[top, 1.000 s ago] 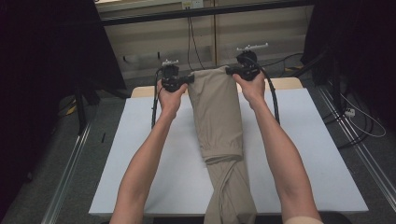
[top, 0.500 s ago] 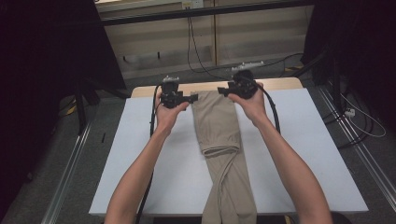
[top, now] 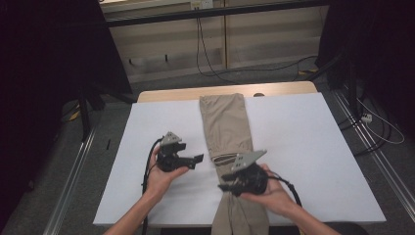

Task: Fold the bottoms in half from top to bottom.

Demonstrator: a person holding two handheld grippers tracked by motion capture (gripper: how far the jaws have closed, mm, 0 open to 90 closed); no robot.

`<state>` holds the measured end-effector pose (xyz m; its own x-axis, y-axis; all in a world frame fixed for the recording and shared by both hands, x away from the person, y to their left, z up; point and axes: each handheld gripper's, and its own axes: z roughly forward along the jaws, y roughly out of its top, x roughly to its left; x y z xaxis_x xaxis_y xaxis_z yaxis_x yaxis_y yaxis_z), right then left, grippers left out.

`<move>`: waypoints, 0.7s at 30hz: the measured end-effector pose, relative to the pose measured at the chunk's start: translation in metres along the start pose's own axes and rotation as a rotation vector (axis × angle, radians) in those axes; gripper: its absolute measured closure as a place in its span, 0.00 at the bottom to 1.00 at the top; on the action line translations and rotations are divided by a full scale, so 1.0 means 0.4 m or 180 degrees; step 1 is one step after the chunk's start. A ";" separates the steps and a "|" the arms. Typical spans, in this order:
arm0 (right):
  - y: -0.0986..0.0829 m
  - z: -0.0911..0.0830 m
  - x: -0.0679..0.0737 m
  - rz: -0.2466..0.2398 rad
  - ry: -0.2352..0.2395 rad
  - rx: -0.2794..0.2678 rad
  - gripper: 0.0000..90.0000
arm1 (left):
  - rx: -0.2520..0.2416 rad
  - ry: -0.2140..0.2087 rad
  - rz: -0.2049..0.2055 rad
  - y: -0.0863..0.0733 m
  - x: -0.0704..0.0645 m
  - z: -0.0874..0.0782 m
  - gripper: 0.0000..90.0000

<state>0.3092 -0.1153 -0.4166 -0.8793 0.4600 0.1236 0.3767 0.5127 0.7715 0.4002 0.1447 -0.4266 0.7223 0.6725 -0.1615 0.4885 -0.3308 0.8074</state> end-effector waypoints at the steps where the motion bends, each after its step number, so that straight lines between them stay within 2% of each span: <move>1: -0.012 0.013 0.031 -0.0051 0.0082 0.0032 0.70 | 0.0054 -0.0031 0.0052 -0.033 -0.025 -0.011 0.16; 3: -0.021 0.035 0.070 -0.0199 0.0116 0.0133 0.66 | 0.0038 -0.0086 0.0103 -0.052 -0.036 -0.017 0.16; 4: -0.024 0.043 0.078 -0.0276 0.0124 0.0142 0.65 | 0.0037 -0.0092 0.0112 -0.060 -0.038 -0.015 0.16; 5: -0.029 0.056 0.085 -0.0248 0.0200 0.0136 0.64 | 0.0055 -0.0100 0.0097 -0.063 -0.039 -0.013 0.16; 6: -0.032 0.064 0.088 -0.0270 0.0231 0.0183 0.63 | 0.0099 -0.0118 0.0088 -0.066 -0.038 -0.007 0.16; 8: -0.046 0.084 0.095 -0.0399 0.0157 0.0315 0.60 | 0.0128 -0.0109 0.0070 -0.069 -0.038 0.001 0.16; 10: -0.059 0.089 0.094 -0.0413 0.0144 0.0390 0.59 | 0.0145 -0.0099 0.0054 -0.071 -0.033 0.004 0.16; 11: -0.067 0.085 0.096 -0.0464 0.0146 0.0366 0.59 | 0.0153 -0.0105 0.0051 -0.072 -0.030 0.004 0.16; 16: -0.074 0.071 0.099 -0.0504 0.0157 0.0436 0.60 | 0.0163 -0.0040 -0.0051 -0.079 -0.013 0.004 0.16; 18: -0.076 0.067 0.102 -0.0548 0.0141 0.0451 0.70 | 0.0145 -0.0025 -0.0058 -0.079 -0.011 0.002 0.16; 19: -0.075 0.063 0.102 -0.0560 0.0163 0.0468 0.82 | 0.0144 -0.0018 -0.0046 -0.079 -0.010 0.001 0.16; 20: -0.077 0.062 0.102 -0.0554 0.0188 0.0470 0.88 | 0.0149 -0.0016 -0.0039 -0.079 -0.011 0.001 0.16; 21: -0.079 0.059 0.100 -0.0509 0.0223 0.0470 0.98 | 0.0148 -0.0016 -0.0041 -0.079 -0.012 0.002 0.16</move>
<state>0.2690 -0.0960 -0.4506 -0.9473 0.3157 0.0541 0.2651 0.6780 0.6856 0.3818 0.1515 -0.4520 0.7181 0.6737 -0.1747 0.5199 -0.3525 0.7781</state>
